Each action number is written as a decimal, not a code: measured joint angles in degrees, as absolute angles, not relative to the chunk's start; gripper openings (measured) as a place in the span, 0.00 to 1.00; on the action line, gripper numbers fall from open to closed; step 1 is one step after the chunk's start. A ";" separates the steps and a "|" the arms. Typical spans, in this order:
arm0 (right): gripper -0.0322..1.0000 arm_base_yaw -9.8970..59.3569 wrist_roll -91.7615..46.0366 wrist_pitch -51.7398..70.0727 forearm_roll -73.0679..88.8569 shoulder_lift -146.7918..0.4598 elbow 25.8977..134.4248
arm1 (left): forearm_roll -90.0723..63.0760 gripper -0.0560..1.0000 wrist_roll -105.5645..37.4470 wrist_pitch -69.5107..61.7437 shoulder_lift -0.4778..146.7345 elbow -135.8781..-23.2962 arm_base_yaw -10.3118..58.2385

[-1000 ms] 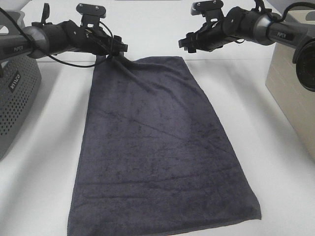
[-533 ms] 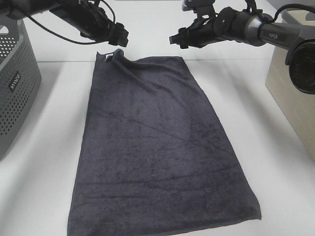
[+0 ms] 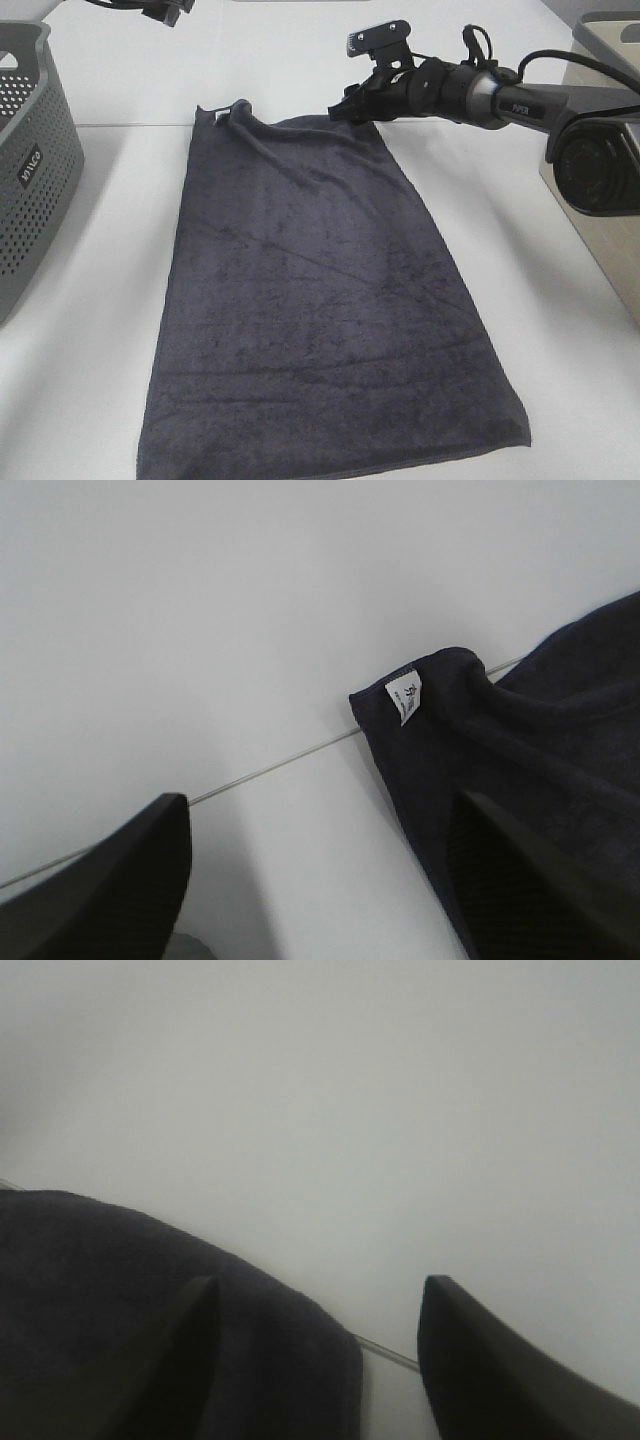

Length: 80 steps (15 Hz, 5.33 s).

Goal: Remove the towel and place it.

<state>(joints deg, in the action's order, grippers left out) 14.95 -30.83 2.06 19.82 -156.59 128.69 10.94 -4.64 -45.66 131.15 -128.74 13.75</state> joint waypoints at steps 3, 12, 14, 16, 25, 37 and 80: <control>0.60 14.95 -31.86 -0.69 19.77 -158.94 128.86 | 10.94 0.69 -4.01 -46.41 131.15 -128.74 13.75; 0.17 14.95 -31.97 -2.18 19.77 -161.57 129.37 | 10.94 0.69 -3.55 -46.52 131.15 -128.74 13.75; 0.05 14.95 -31.97 -2.23 19.65 -161.80 129.37 | 10.94 0.69 -3.44 -46.70 131.15 -128.74 13.75; 0.05 14.90 -32.03 -1.89 19.42 -161.80 129.89 | 10.94 0.69 -3.38 -46.70 131.15 -128.74 13.75; 0.05 12.32 -32.03 -1.83 21.49 -161.92 130.00 | 10.94 0.69 -3.38 -46.75 131.15 -128.74 13.75; 0.24 12.32 -32.03 -0.40 21.72 -160.94 129.89 | 10.71 0.69 -3.15 -46.75 131.15 -128.74 13.75; 0.73 2.98 2.52 69.84 -1.26 -48.70 67.95 | 5.10 0.69 0.00 -57.47 38.62 -55.18 -5.67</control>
<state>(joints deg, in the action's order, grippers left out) 2.98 2.52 69.84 -1.26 -48.70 67.95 5.10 0.00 -57.47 38.62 -55.18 -5.67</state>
